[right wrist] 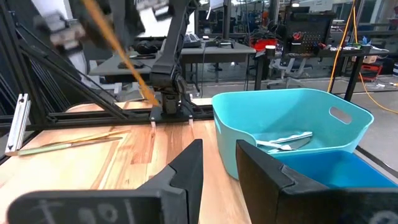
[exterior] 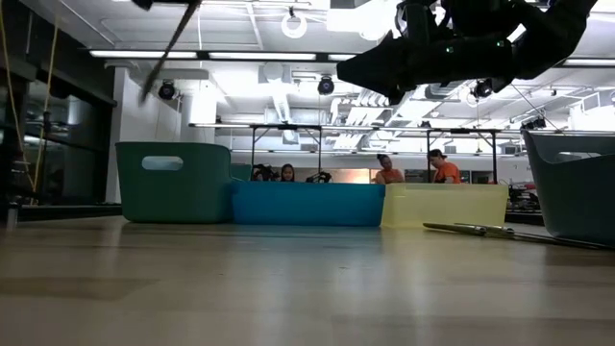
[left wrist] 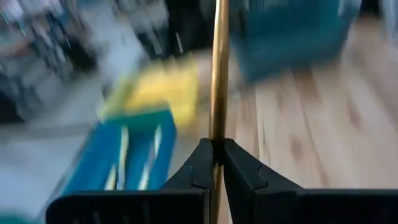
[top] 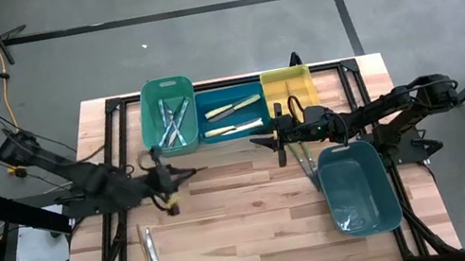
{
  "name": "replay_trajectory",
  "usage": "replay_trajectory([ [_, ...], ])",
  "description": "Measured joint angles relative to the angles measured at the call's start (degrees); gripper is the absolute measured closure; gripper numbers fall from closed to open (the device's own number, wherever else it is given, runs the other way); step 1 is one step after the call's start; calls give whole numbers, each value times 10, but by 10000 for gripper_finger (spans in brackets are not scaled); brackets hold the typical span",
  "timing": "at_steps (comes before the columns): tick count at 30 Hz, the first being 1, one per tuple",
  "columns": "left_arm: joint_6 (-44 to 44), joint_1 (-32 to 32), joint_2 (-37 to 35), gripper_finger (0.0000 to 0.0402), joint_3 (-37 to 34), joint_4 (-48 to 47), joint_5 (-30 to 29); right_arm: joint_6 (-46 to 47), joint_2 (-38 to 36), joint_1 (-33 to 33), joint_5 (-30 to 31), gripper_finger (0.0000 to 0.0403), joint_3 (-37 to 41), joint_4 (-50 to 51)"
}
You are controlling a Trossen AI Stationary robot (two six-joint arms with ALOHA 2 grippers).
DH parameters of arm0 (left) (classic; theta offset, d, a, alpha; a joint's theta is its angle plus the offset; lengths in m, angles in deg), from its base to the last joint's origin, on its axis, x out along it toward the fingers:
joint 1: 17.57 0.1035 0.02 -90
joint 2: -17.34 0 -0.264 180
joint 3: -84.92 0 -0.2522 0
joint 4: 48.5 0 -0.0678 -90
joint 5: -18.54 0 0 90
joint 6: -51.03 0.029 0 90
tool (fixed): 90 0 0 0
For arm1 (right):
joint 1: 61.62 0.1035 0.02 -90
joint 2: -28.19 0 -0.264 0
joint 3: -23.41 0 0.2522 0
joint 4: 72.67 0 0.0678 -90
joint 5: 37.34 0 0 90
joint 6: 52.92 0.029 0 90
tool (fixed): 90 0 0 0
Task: Sort silverware by color (type)
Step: Put the gold knife into the yellow bin
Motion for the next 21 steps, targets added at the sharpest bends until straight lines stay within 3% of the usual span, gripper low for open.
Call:
replay_trajectory([
  [5,111,57,-63,393,-127,299,73,0,0,0,0,311,0,-6],
  [11,95,168,-68,393,-269,573,212,0,0,0,0,311,0,-26],
  [15,73,222,-58,393,-322,666,280,0,0,0,0,311,0,-33],
  [21,53,264,-49,393,-342,727,296,0,0,0,0,311,0,-51],
])
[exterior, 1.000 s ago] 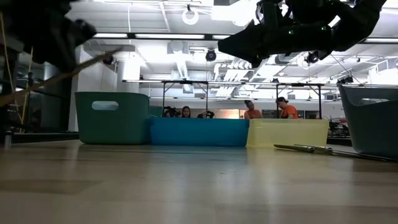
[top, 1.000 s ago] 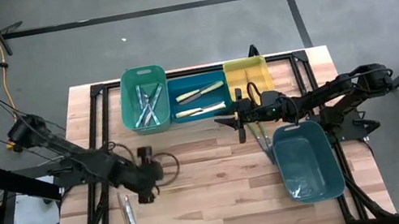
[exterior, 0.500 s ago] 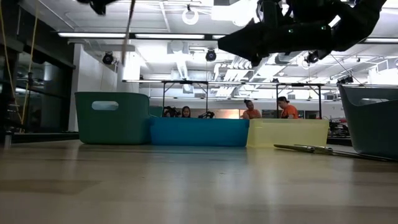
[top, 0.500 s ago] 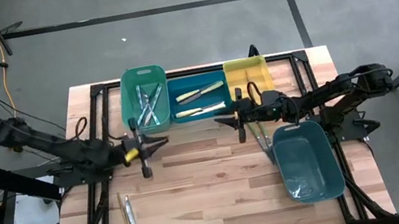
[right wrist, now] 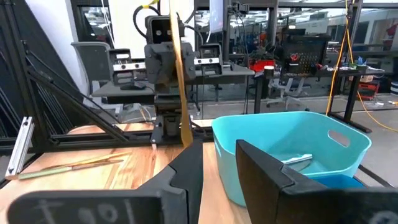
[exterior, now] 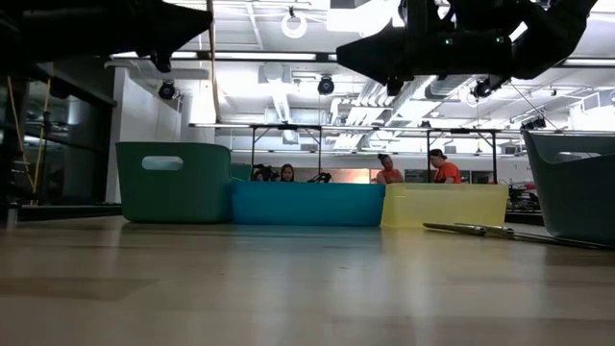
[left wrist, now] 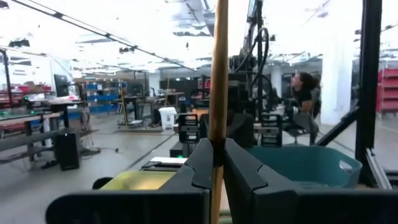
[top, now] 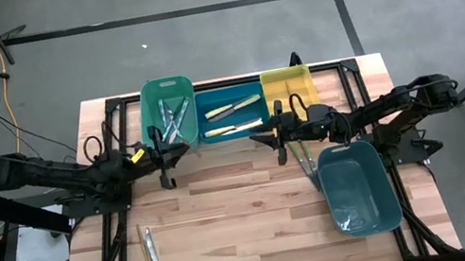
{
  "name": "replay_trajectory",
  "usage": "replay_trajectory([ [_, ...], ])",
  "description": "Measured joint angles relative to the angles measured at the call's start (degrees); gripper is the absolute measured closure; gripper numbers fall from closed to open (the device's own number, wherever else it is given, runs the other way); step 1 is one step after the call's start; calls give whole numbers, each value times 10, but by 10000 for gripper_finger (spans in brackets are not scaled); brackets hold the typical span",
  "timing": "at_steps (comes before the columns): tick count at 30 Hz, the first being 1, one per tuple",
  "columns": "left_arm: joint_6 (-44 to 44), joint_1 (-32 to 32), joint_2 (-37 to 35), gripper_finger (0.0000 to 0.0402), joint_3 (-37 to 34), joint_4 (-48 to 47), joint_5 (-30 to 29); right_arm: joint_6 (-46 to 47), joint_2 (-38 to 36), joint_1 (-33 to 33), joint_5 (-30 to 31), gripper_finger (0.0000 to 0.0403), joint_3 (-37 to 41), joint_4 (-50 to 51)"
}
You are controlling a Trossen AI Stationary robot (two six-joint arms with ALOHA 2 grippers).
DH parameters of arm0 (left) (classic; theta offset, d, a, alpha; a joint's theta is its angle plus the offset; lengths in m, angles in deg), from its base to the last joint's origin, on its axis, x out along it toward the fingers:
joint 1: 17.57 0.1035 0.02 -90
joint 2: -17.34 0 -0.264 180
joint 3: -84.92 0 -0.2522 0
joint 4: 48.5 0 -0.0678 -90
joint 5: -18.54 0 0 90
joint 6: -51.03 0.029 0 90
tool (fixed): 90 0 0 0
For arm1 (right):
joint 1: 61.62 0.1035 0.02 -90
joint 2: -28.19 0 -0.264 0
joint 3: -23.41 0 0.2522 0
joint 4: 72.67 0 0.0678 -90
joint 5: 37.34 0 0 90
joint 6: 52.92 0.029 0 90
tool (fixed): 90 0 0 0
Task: Sort silverware by color (type)
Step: Put the gold knife into the yellow bin
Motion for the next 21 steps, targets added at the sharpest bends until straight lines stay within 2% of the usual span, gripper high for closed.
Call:
replay_trajectory([
  [6,-26,22,23,393,2,0,24,11,6,1,0,311,-1,4],
  [10,-31,32,71,393,17,11,24,12,39,5,1,311,-34,8],
  [15,-26,35,164,393,28,117,24,-3,121,12,8,308,-103,18],
  [21,-21,35,274,393,31,237,24,1,205,12,8,276,-185,37],
])
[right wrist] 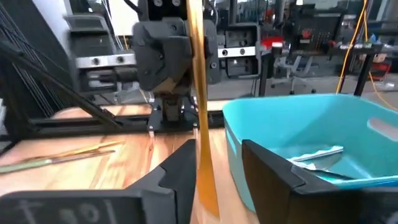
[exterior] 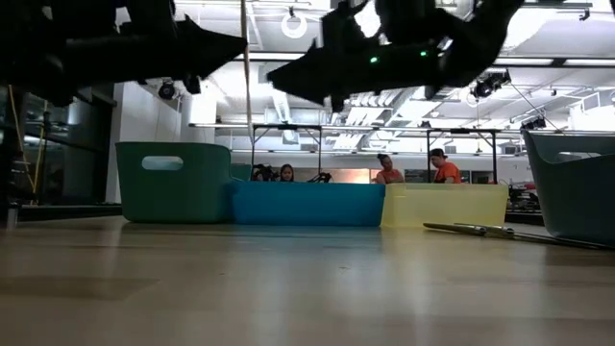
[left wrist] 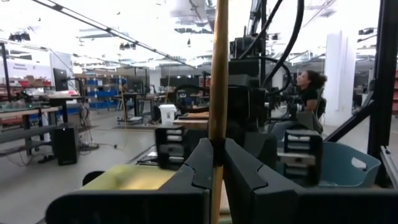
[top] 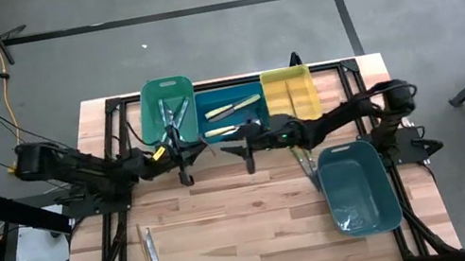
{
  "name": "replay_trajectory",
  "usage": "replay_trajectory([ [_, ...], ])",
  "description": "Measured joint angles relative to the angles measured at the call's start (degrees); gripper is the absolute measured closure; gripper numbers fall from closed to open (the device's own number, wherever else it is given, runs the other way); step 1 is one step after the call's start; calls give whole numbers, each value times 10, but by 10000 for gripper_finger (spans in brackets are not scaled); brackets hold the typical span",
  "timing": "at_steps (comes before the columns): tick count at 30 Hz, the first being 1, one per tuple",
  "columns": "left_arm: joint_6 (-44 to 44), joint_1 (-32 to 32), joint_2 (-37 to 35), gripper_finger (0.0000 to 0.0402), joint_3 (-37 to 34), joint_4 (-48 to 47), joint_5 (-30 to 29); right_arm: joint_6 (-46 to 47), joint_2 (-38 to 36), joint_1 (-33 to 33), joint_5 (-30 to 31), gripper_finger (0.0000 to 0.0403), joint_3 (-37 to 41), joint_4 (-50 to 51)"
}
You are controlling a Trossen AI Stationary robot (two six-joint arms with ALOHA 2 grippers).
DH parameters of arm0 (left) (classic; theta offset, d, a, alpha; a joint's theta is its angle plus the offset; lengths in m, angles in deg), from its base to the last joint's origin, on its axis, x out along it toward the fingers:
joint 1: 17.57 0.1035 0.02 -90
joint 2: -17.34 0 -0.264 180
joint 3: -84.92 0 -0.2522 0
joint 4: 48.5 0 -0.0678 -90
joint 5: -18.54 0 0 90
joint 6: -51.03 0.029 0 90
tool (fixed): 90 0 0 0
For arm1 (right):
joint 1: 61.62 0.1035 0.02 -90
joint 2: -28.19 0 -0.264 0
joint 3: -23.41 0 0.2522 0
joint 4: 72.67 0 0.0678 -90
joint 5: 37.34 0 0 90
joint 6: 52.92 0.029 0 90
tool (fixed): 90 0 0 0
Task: Sort silverware by color (type)
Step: Put the gold knife into the yellow bin
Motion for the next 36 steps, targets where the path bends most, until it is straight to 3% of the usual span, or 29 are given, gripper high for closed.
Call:
replay_trajectory([
  [7,1,0,71,393,36,17,16,0,44,5,-7,232,-72,81],
  [12,1,0,98,393,52,17,26,1,43,11,-9,227,-77,88],
  [18,5,0,95,392,53,15,23,15,43,10,-8,274,-76,88],
  [25,11,0,94,388,53,16,11,18,43,10,-8,390,-76,88],
  [36,2,0,94,325,52,13,10,25,32,9,-7,392,-75,122],
])
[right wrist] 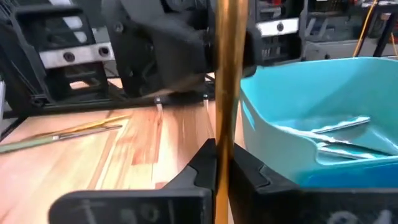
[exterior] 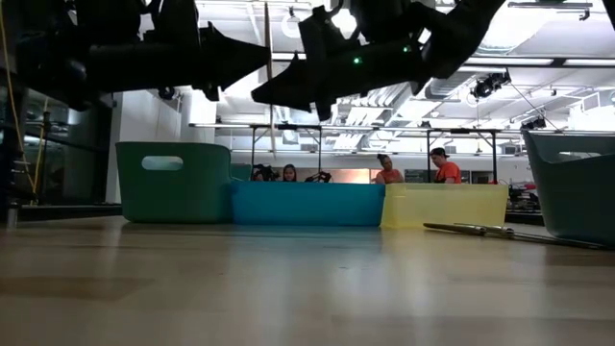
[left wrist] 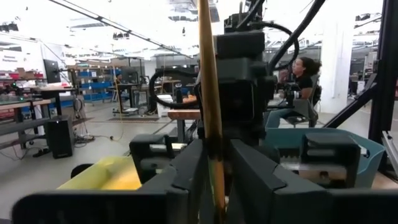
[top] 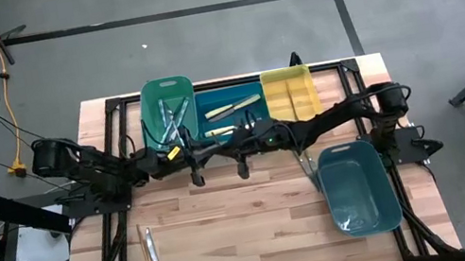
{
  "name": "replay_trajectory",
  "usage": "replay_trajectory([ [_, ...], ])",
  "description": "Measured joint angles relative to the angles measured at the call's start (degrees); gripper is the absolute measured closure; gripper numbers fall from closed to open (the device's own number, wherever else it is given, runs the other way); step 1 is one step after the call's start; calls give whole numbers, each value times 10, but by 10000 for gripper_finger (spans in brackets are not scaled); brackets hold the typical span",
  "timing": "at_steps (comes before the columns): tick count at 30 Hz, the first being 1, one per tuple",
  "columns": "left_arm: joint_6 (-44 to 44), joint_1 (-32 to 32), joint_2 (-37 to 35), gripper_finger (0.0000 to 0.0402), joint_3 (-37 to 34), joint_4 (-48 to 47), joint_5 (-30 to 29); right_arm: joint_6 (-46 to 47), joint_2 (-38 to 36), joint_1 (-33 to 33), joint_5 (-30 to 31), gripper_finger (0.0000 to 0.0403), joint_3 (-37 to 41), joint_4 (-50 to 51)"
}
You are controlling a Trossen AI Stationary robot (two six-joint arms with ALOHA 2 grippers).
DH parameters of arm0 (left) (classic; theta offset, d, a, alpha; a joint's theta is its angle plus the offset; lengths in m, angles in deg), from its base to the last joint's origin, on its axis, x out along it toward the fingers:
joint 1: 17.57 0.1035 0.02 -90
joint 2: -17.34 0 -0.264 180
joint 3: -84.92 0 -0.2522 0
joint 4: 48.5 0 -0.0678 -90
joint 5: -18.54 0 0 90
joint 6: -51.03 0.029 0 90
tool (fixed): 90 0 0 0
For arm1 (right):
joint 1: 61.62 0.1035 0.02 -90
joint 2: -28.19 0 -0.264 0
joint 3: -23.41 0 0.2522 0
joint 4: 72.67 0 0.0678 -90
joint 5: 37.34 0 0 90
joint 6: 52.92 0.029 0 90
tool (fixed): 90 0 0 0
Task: Sort silverware by color (type)
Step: Put the gold knife into the yellow bin
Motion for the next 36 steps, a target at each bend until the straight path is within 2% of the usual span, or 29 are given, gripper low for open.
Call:
replay_trajectory([
  [5,-16,5,-31,283,-26,-10,-5,-1,-47,-7,22,395,26,26],
  [10,-27,20,-111,255,-76,-10,-16,-9,-119,-15,100,396,110,20],
  [17,-27,27,-236,244,-131,-23,-16,29,-276,-35,208,396,256,-1],
  [22,-21,27,-278,243,-131,-78,-16,51,-354,-36,234,396,312,-1],
  [31,-1,28,-282,243,-131,-87,-15,49,-356,-36,238,396,308,10],
  [36,18,28,-282,243,-131,-87,-16,63,-355,-43,343,396,279,66],
])
